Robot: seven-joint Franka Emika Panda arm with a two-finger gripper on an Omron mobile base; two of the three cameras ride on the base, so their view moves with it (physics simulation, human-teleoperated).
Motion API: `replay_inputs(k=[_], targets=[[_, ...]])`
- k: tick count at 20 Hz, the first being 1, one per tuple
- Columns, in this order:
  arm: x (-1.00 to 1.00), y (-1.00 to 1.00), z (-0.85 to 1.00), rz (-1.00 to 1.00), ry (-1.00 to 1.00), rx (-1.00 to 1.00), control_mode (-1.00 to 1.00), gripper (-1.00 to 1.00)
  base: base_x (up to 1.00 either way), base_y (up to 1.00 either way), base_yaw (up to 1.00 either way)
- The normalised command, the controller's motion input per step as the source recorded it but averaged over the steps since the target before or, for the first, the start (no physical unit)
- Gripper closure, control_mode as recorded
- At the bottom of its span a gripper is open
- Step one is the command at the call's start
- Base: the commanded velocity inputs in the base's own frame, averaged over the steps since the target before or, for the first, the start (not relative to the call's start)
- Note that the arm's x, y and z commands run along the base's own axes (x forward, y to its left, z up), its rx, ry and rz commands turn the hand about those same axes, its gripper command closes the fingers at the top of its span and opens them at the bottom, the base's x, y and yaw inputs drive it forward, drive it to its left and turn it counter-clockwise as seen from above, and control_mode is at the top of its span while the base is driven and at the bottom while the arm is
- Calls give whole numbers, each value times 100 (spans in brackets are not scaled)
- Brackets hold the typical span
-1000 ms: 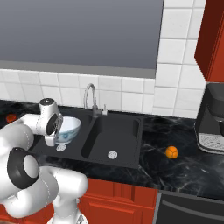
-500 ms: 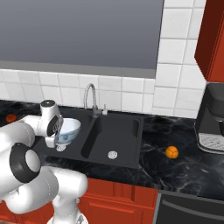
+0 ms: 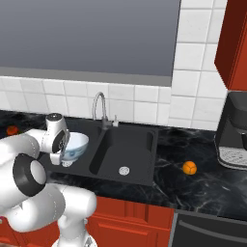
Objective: Remove the tomato and orange from the sink. Then move the bowl and cup from the counter to the sink for washing.
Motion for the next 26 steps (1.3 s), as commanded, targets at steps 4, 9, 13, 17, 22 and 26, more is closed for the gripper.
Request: replay_inputs(k=[4, 9, 13, 17, 22, 26], targets=[[0, 0, -16, -2, 0, 0, -100, 100, 0, 0, 0], [0, 1, -16, -2, 0, 0, -100, 100, 0, 0, 0], [3, 0, -14, 0, 0, 1, -100, 100, 0, 0, 0], [5, 1, -13, 0, 0, 1, -100, 100, 0, 0, 0], [7, 3, -13, 0, 0, 1, -100, 100, 0, 0, 0], [7, 3, -11, 0, 0, 0, -100, 100, 0, 0, 0]])
